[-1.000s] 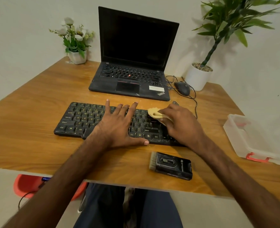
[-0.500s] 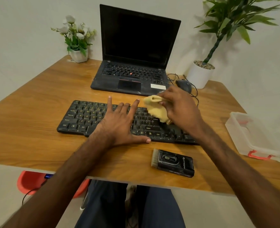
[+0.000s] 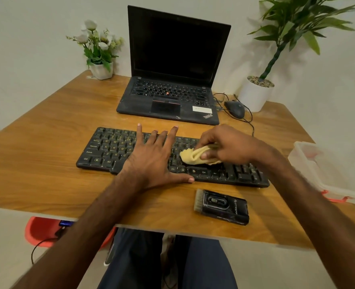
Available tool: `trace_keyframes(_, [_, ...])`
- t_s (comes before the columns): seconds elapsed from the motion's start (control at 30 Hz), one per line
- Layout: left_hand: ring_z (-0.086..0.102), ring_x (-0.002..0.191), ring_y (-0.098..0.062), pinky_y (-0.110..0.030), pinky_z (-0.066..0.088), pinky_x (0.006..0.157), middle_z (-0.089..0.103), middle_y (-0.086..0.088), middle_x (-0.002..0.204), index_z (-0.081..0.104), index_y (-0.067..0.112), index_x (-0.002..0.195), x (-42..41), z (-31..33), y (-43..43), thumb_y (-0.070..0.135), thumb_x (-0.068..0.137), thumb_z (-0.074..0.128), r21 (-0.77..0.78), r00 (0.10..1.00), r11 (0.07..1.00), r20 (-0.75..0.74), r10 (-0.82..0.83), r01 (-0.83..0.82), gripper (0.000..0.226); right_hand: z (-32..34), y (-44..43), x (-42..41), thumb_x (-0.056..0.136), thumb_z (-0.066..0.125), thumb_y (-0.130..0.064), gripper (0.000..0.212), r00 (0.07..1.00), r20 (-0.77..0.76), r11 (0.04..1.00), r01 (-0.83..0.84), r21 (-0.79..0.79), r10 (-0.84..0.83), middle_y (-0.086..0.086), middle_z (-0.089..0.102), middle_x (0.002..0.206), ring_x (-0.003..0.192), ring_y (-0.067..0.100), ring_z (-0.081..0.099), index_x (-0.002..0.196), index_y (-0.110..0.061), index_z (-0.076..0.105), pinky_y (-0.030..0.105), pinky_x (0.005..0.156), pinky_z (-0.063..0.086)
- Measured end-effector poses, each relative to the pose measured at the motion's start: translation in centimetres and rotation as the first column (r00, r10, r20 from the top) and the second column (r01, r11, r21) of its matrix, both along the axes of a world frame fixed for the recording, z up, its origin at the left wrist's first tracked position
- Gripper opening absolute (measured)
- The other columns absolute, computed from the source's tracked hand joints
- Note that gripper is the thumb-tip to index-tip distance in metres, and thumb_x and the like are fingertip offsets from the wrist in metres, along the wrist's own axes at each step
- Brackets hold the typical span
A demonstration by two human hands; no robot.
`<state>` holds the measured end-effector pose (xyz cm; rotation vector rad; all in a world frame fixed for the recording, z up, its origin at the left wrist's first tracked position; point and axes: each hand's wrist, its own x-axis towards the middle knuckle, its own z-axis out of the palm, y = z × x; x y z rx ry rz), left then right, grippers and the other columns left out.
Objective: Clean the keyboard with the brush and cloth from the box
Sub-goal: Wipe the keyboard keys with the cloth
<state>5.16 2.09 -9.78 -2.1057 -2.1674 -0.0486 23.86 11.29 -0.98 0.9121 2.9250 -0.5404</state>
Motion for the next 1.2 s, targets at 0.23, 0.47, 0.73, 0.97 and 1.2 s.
trace_keyframes(0.23, [0.009,0.153,-0.032,-0.067,-0.011,0.115,0.01,-0.012,0.166,-0.028,0.017,0.151,0.5,0.2,-0.5,0.104,0.06,0.01,-0.003,0.999,0.999,0.003,0.04,-0.04,0.131,-3.2,0.4,-2.7,0.091,0.062,-0.012,0.036,0.972,-0.205,0.822,0.205,0.53,-0.111,0.003,0.057,0.117,0.109,0.019,0.055,0.127,-0.018,0.062,0.032,0.089,0.051])
trace_keyframes(0.47, [0.015,0.151,-0.032,-0.068,-0.007,0.115,0.018,-0.012,0.164,-0.026,0.018,0.152,0.3,-0.1,-0.2,0.105,0.058,0.008,0.024,1.0,0.999,0.006,0.029,-0.029,0.132,-5.0,-0.1,-2.6,0.092,0.062,-0.016,0.034,0.989,-0.111,0.863,-0.031,0.504,0.1,0.003,0.056,0.113,0.104,0.017,0.051,0.126,-0.016,0.063,0.024,0.077,0.036])
trace_keyframes(0.73, [0.013,0.152,-0.032,-0.069,-0.009,0.114,0.014,-0.012,0.165,-0.03,0.017,0.15,0.3,0.1,-0.3,0.105,0.057,0.008,-0.005,0.999,0.999,0.0,0.038,-0.038,0.134,-4.8,2.3,0.6,0.092,0.06,-0.013,0.036,0.992,-0.118,0.848,0.019,0.53,0.052,0.006,0.058,0.117,0.107,0.02,0.052,0.129,-0.014,0.062,0.034,0.092,0.048])
trace_keyframes(0.97, [0.015,0.151,-0.032,-0.07,-0.004,0.114,0.015,-0.012,0.165,-0.027,0.016,0.151,-0.1,-0.2,-0.1,0.109,0.042,0.01,-0.018,1.0,1.0,0.02,0.013,-0.013,0.148,-5.4,-1.6,1.8,0.093,0.045,-0.02,0.037,0.916,-0.081,0.846,-0.327,0.421,0.394,0.005,0.062,0.109,0.097,0.017,0.054,0.122,-0.016,0.067,0.023,0.077,0.045])
trace_keyframes(1.2, [0.015,0.151,-0.033,-0.069,-0.006,0.114,0.015,-0.013,0.165,-0.025,0.016,0.152,0.0,0.0,-0.1,0.11,0.044,0.012,-0.016,1.0,1.0,0.014,0.012,-0.012,0.148,-4.1,0.8,2.0,0.087,0.054,-0.012,0.039,0.945,-0.076,0.832,-0.239,0.501,0.317,0.005,0.062,0.114,0.101,0.02,0.055,0.122,-0.021,0.068,0.028,0.078,0.046])
